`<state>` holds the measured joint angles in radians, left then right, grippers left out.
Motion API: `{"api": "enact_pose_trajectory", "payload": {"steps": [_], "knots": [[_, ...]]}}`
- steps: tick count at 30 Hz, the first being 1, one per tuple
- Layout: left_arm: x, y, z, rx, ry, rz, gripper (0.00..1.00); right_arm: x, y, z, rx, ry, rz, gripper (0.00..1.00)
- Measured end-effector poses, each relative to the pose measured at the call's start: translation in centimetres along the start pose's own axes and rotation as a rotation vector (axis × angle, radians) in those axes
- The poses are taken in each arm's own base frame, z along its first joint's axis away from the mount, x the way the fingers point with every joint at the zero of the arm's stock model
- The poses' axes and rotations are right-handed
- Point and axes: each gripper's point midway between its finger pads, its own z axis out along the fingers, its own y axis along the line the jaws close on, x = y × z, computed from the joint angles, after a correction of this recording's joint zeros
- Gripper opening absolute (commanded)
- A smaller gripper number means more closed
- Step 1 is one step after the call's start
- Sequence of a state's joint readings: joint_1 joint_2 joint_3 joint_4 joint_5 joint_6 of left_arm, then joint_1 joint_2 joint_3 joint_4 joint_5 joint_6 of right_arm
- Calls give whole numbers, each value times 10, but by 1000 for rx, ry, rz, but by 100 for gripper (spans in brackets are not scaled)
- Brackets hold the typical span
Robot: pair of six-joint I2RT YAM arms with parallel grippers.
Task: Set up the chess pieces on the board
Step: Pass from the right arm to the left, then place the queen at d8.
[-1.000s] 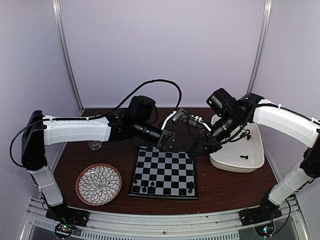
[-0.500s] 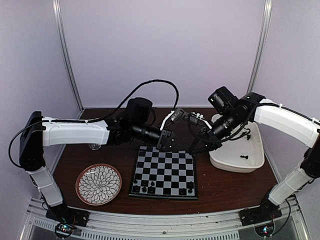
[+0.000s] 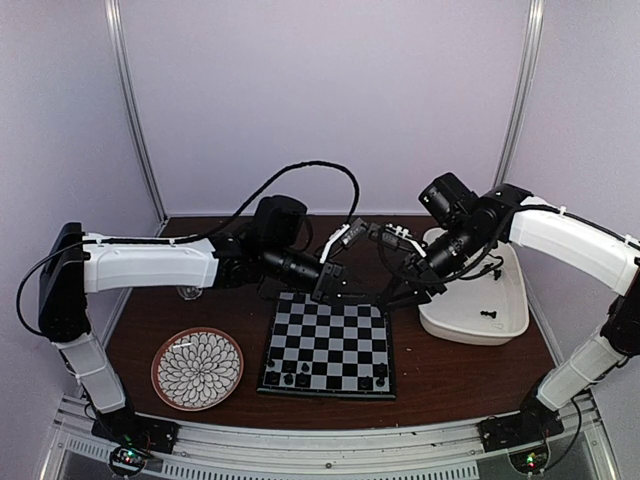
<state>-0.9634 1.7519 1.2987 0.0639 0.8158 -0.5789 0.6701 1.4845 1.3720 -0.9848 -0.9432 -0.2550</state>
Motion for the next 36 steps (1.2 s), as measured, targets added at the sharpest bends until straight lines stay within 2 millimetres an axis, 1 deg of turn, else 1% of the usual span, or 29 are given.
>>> {"api": "enact_pose_trajectory", "payload": {"steps": [1, 3, 5, 6, 9, 11, 12, 16, 19, 24, 28, 32, 36], "knots": [[2, 2, 0, -16, 10, 2, 1, 0, -1, -2, 3, -2, 0, 46], [8, 6, -2, -48, 36, 13, 1, 0, -8, -12, 16, -19, 16, 48], [18, 9, -3, -97, 79, 28, 1, -2, -20, -32, 42, -66, 39, 50], [22, 10, -4, -123, 96, 41, 1, -3, -29, -47, 67, -101, 52, 50], [36, 12, -10, -224, 158, 106, 1, -1, -46, -81, 145, -185, 85, 50], [46, 12, -12, -287, 214, 164, 1, 6, -53, -96, 187, -224, 105, 50], [51, 10, -12, -315, 247, 199, 1, 8, -55, -100, 200, -236, 111, 50], [77, 1, -9, -391, 400, 338, 0, 15, -61, -103, 227, -248, 124, 51], [96, 4, -5, -433, 515, 413, 0, 14, -64, -103, 238, -252, 116, 51], [131, 30, -3, -511, 705, 462, 0, 16, -68, -101, 246, -251, 119, 51], [153, 51, 0, -546, 819, 465, 0, 18, -69, -100, 250, -247, 121, 51], [167, 65, 2, -570, 883, 455, 0, 18, -68, -102, 255, -250, 111, 52], [169, 72, 3, -588, 905, 457, 0, 18, -66, -104, 258, -254, 106, 52]]}}
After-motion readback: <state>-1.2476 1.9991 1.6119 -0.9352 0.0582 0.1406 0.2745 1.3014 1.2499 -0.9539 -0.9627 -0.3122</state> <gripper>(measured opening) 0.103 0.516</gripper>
